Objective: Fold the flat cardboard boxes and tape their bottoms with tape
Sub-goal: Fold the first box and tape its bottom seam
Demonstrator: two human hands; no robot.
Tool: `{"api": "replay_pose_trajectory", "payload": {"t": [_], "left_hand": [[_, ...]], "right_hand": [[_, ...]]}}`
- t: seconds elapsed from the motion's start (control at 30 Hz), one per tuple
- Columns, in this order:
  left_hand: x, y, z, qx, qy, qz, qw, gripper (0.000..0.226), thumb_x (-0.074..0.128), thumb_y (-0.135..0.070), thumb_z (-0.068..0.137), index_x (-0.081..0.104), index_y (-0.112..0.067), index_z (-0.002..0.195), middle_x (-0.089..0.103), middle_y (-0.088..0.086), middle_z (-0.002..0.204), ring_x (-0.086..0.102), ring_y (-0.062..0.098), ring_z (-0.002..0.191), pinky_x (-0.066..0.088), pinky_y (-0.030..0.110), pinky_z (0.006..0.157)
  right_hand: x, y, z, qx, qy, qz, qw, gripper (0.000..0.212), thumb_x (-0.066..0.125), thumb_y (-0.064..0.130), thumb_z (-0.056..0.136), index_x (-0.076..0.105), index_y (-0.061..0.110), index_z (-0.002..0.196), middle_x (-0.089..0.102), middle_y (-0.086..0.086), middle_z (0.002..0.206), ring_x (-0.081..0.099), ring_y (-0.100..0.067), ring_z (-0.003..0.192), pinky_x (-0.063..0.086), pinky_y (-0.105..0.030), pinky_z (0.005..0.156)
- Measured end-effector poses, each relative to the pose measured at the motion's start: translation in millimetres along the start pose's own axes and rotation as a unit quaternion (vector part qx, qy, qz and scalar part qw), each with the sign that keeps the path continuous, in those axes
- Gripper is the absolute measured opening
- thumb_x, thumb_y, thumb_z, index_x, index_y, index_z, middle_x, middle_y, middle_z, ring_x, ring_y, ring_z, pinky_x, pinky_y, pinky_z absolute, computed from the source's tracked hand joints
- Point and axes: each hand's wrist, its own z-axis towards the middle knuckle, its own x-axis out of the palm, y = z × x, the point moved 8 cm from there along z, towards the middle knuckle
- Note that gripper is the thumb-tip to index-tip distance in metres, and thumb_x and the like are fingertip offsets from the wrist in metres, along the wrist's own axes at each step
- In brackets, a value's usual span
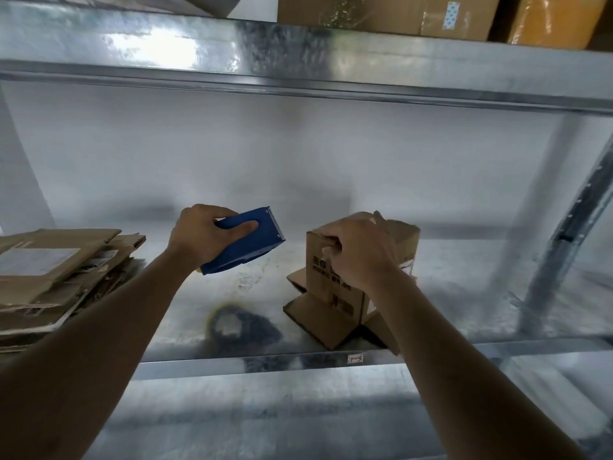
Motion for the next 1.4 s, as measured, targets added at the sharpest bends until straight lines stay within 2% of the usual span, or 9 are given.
{"api": "replay_pose_trajectory", "payload": {"t": [0.2,0.27,0.37,0.47,0.7,0.83,1.03,1.2,1.4], "left_hand": [[-5.3,-15.8,-7.1,0.022,0.0,-0.035,0.999,0.012,0.079,-0.059,0.081,0.074,-0.049,0.083,0.073,-0.028,0.078,0.07,0.001,0.072,0.063,0.036,0.072],[-7.7,-22.8,-8.4,0.036,0.002,-0.048,0.998,0.01,0.081,-0.056,0.082,0.073,-0.05,0.081,0.07,-0.036,0.075,0.069,-0.005,0.073,0.061,0.029,0.069],[-12.5,-31.4,-10.4,0.069,0.004,-0.076,0.995,0.007,0.083,-0.047,0.083,0.077,-0.045,0.087,0.073,-0.031,0.082,0.071,-0.004,0.076,0.059,0.021,0.066],[-17.7,-36.0,-12.8,0.078,0.007,-0.118,0.99,0.009,0.083,-0.035,0.086,0.082,-0.031,0.094,0.078,-0.019,0.084,0.074,0.003,0.077,0.06,0.022,0.067],[-31.1,-37.1,-20.0,0.065,0.014,-0.208,0.976,0.008,0.08,-0.028,0.09,0.081,-0.026,0.097,0.08,-0.006,0.086,0.077,0.017,0.076,0.061,0.034,0.068],[-31.0,-43.5,-25.2,0.086,0.014,-0.203,0.975,0.008,0.081,-0.027,0.089,0.081,-0.027,0.097,0.08,-0.008,0.087,0.077,0.015,0.078,0.062,0.029,0.068],[-35.2,-66.1,-35.5,0.162,0.024,-0.186,0.969,0.017,0.081,-0.027,0.085,0.08,-0.028,0.102,0.08,-0.011,0.095,0.077,0.014,0.087,0.064,0.03,0.073],[-39.2,-86.2,-41.4,0.207,0.053,-0.162,0.964,0.029,0.082,-0.026,0.084,0.08,-0.016,0.112,0.08,-0.006,0.102,0.077,0.018,0.092,0.065,0.044,0.078],[-47.3,-106.6,-48.6,0.248,0.036,-0.159,0.955,0.034,0.084,-0.025,0.082,0.08,-0.015,0.114,0.08,-0.007,0.107,0.076,0.017,0.096,0.064,0.04,0.081]], "right_hand": [[11.0,-24.3,-4.1,-0.056,-0.013,0.122,0.991,0.041,0.073,0.014,0.092,0.073,0.037,0.126,0.074,0.007,0.114,0.06,-0.018,0.115,0.043,-0.034,0.102],[6.0,-21.6,-7.4,-0.094,-0.024,0.158,0.983,0.041,0.072,0.005,0.092,0.075,0.031,0.124,0.076,0.012,0.111,0.065,-0.008,0.106,0.05,-0.039,0.102],[-2.3,-21.2,-12.0,-0.118,-0.028,0.202,0.972,0.042,0.071,0.001,0.092,0.075,0.028,0.125,0.065,0.033,0.118,0.056,-0.005,0.124,0.043,-0.033,0.112],[-1.7,-25.6,-12.3,-0.127,-0.033,0.22,0.967,0.045,0.065,-0.004,0.095,0.073,0.025,0.129,0.067,0.021,0.129,0.052,-0.002,0.129,0.042,-0.02,0.109],[13.1,-25.2,-22.7,-0.168,-0.084,0.146,0.971,0.039,0.062,0.007,0.1,0.063,0.024,0.136,0.064,0.009,0.132,0.057,-0.014,0.123,0.047,-0.047,0.106],[13.0,-26.2,-20.7,-0.158,-0.086,0.137,0.974,0.039,0.062,0.015,0.101,0.062,0.028,0.137,0.063,0.011,0.134,0.056,-0.015,0.123,0.047,-0.048,0.104],[5.4,-30.6,-28.4,-0.113,-0.117,0.119,0.98,0.044,0.054,0.036,0.107,0.05,0.026,0.149,0.054,0.006,0.15,0.046,-0.017,0.142,0.028,-0.048,0.125],[-5.3,-29.0,-34.4,-0.111,-0.163,0.165,0.966,0.034,0.046,0.032,0.11,0.062,0.02,0.137,0.066,0.006,0.134,0.058,-0.013,0.125,0.049,-0.044,0.107],[-30.4,-15.2,-35.1,-0.131,-0.224,0.289,0.921,0.025,0.056,0.02,0.107,0.073,0.01,0.121,0.072,0.0,0.113,0.068,-0.013,0.106,0.058,-0.039,0.089]]}}
